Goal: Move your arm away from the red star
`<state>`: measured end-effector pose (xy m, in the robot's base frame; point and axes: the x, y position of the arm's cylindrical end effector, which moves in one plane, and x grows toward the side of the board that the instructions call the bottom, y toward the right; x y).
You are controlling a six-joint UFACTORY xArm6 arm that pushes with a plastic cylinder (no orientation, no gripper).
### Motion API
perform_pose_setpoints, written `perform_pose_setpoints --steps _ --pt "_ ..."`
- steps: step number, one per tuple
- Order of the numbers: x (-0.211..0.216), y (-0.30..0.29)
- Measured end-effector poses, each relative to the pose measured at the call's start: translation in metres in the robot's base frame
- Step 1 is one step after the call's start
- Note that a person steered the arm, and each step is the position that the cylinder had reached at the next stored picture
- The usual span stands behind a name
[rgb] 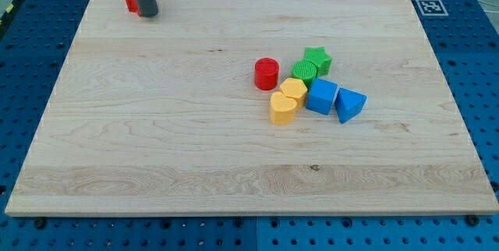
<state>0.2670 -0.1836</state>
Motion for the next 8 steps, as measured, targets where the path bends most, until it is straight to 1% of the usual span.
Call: perform_pose_setpoints --steps 1,2,3,6,8 --pt "0.007 0.000" --pt "0.028 0.000" --pt "0.034 0.000" --pt "0.105 0.004" --pt "0.163 0.012"
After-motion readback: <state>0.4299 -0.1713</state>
